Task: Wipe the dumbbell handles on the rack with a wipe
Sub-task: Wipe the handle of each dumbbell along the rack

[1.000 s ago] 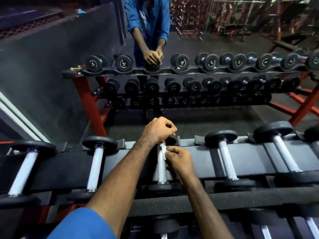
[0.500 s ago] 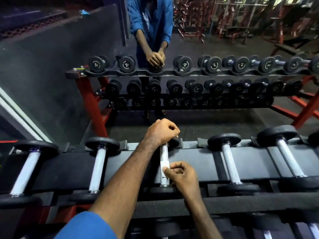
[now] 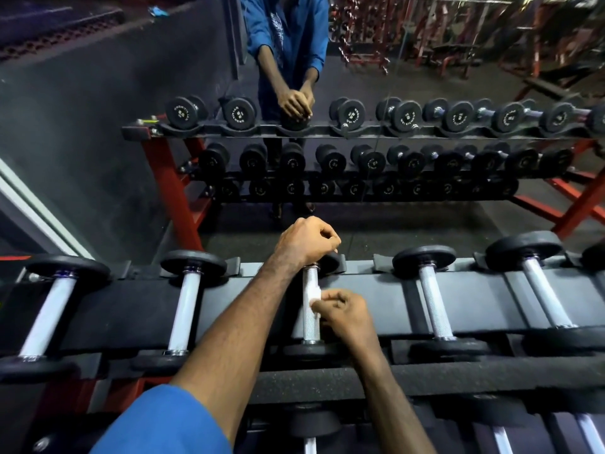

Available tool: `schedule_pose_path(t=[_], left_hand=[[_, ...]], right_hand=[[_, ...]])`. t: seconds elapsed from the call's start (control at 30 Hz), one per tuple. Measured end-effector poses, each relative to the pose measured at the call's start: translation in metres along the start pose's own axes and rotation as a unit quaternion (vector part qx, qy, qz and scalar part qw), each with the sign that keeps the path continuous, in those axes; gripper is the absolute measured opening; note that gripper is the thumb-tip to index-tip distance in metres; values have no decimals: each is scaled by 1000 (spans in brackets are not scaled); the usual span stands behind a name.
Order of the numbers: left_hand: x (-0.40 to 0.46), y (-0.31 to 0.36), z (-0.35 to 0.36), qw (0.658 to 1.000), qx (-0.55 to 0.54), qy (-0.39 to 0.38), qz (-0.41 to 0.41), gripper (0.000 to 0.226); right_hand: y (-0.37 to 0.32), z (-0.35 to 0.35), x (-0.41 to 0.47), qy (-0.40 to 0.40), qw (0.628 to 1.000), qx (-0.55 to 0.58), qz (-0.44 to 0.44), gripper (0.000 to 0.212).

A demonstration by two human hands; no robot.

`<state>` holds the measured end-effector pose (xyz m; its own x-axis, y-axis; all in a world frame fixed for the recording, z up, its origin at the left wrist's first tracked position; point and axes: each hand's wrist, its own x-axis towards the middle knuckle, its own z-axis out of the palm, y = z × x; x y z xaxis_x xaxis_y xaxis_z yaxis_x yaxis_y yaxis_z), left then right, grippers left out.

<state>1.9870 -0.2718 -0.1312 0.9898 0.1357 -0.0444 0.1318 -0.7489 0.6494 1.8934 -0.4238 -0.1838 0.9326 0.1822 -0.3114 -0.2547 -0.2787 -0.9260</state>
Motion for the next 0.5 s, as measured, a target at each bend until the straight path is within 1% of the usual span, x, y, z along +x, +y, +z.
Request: schedule_pose_path(t=[0.1, 0.17, 0.23, 0.3, 0.4, 0.5], left_hand=[[-1, -1, -2, 1000, 0, 5, -1, 20], [0, -3, -2, 1000, -6, 4, -7, 20], [-1, -3, -1, 1000, -10, 3, -6, 22], [0, -1, 0, 1000, -8, 2, -4, 23], [-1, 0, 0, 1000, -7, 0, -2, 19], [1, -3, -1, 1000, -9, -3, -4, 22]], right_hand=[[-15, 3, 20, -35, 998, 52, 10, 14], [-8, -1, 15, -87, 993, 53, 52, 10], [-3, -3, 6, -158, 981, 40, 102, 5], [-9, -1, 14, -194, 971, 49, 130, 16], [-31, 11, 36, -196, 965, 79, 158, 21], [-26, 27, 37, -172, 971, 112, 122, 21]])
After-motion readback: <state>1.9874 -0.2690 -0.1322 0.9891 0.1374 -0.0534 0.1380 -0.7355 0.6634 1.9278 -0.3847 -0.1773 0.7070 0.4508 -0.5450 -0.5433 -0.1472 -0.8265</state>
